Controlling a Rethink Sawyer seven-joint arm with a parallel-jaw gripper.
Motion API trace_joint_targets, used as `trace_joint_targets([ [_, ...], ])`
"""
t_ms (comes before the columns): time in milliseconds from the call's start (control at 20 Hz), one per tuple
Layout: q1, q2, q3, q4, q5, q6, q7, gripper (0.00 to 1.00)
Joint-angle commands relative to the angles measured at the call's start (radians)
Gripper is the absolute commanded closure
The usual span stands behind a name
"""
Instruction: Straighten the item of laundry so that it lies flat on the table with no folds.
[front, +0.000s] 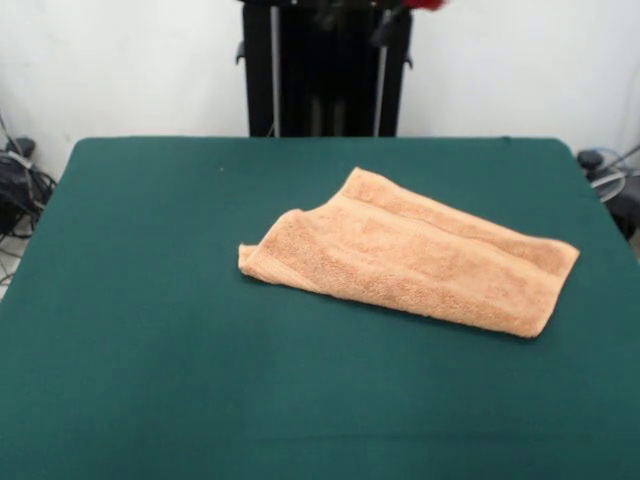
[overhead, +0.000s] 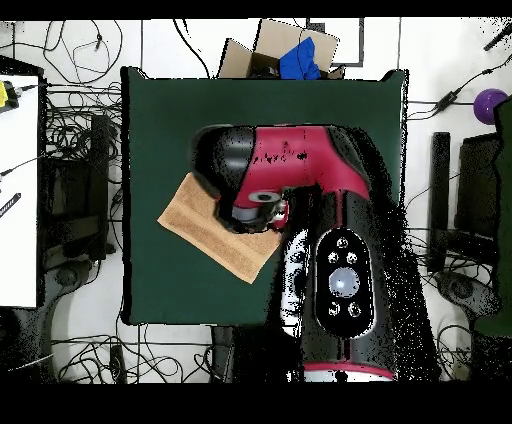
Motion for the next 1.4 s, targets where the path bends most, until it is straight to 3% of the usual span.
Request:
trace_joint_targets([
  [50, -0.125, -0.079, 0.116, 0.196, 0.030, -0.246, -0.256, 0.00],
  [250, -0.173, -0.173, 0.166, 0.178, 0.103, -0.131, -0.347, 0.00],
  [700, -0.188, -0.212, 0.175, 0.153, 0.073, -0.096, -0.429, 0.00],
  [750, -0.190, -0.212, 0.177, 0.155, 0.073, -0.109, -0.435, 0.00],
  [900, -0.201, -0.227, 0.184, 0.186, 0.083, -0.304, -0.417, 0.00],
  [1400, -0.257, -0.266, 0.261, 0.302, 0.126, -0.556, -0.462, 0.00],
])
